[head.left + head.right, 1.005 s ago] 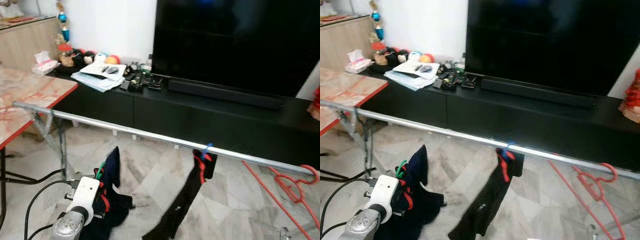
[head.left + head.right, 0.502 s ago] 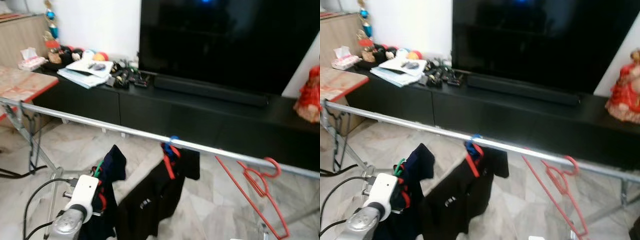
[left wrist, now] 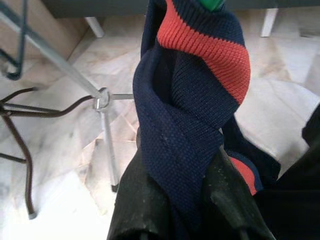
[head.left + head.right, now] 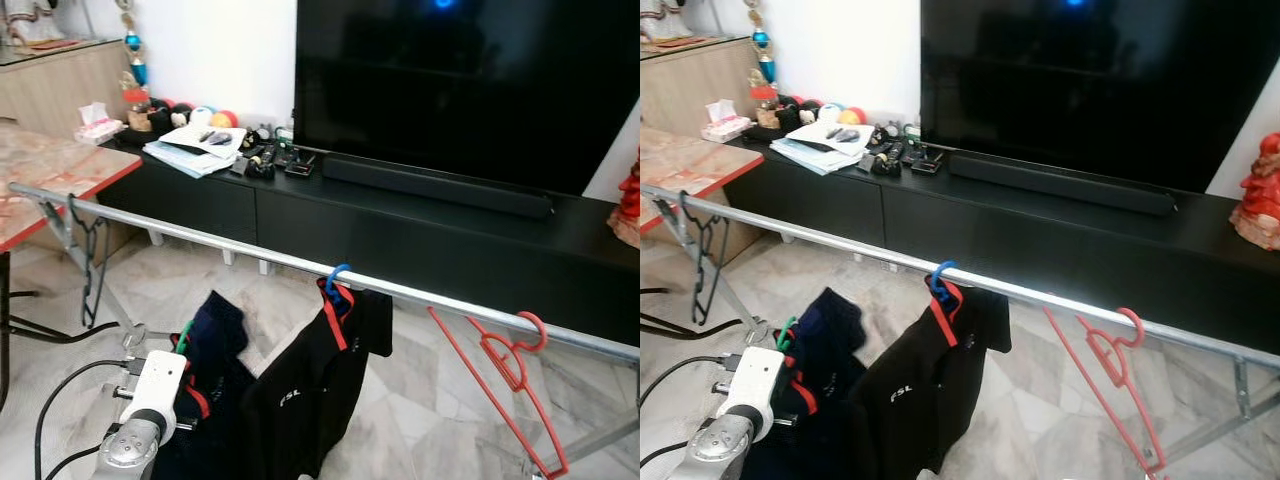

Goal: Hang hanger

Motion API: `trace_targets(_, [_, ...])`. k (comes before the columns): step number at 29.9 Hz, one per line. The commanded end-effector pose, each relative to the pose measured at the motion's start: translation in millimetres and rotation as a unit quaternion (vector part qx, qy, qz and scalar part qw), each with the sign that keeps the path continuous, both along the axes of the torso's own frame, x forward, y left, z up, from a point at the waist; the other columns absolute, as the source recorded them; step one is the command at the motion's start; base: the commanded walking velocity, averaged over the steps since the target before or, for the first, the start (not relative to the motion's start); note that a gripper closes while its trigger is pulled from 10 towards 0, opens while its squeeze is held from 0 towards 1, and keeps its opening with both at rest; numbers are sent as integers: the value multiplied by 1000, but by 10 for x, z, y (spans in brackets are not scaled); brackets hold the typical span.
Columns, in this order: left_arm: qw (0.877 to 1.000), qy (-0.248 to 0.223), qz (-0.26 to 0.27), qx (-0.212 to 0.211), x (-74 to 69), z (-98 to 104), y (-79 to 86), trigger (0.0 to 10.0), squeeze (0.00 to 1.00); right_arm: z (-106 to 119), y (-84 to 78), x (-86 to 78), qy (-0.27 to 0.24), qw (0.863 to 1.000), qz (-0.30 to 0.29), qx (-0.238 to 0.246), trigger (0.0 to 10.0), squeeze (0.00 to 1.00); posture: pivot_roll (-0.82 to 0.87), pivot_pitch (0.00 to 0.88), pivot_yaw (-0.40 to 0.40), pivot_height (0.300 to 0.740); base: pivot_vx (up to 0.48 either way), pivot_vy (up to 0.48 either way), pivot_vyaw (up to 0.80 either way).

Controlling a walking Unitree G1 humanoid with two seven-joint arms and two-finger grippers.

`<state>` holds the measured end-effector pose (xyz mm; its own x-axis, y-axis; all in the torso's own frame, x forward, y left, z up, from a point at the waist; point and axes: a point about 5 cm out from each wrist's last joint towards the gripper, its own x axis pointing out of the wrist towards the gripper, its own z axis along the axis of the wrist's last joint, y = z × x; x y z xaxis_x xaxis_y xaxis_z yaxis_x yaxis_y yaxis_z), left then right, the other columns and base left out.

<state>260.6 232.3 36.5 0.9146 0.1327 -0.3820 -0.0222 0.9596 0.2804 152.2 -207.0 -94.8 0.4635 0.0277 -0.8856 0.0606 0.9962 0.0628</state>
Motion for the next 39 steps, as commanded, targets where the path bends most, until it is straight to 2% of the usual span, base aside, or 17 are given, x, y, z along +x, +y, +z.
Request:
trace_targets(1, [1000, -14, 4, 4, 50, 71, 21, 10000, 0, 9, -11, 19, 1, 1000, 4, -3, 10000, 0, 124, 0, -55, 740, 262, 0, 0])
trace_targets(5, [1000, -16, 4, 3, 68, 79, 34, 10000, 0, 10, -11, 22, 3, 1000, 24, -10, 10000, 0, 124, 0, -54, 740, 275, 0, 0])
trace_targets(16, [1000, -17, -15, -4, 86, 78, -32, 10000, 0, 12, -4, 29, 3, 999, 31, -11, 10000, 0, 121, 0, -53, 740, 298, 0, 0])
trace_targets(18, [999, -5, -32, 2, 60, 42, -52, 10000, 0, 12, -3, 30, 5, 999, 34, -12, 10000, 0, 123, 0, -53, 740, 0, 0, 0])
trace_targets(21, [1000, 0, -30, 2, 35, 16, -43, 10000, 0, 11, -2, 29, 6, 999, 37, -13, 10000, 0, 123, 0, -53, 740, 0, 0, 0])
trace_targets(29, [999, -8, -44, -5, 53, 55, -38, 10000, 0, 15, -3, 37, 5, 999, 37, -13, 10000, 0, 126, 0, -55, 740, 0, 0, 0])
trace_targets(32, [995, -23, -90, -27, 107, 130, -113, 10000, 0, 16, -5, 41, 5, 999, 37, -14, 10000, 0, 128, 0, -56, 740, 0, 0, 0])
trace_targets(36, [989, -17, -144, -28, 164, 166, -193, 10000, 0, 17, -7, 42, 5, 999, 37, -16, 10000, 0, 127, 0, -59, 740, 0, 0, 0])
trace_targets(39, [986, -12, -162, -23, 201, 182, -212, 10000, 0, 17, -9, 43, 5, 999, 37, -17, 10000, 0, 126, 0, -59, 740, 0, 0, 0])
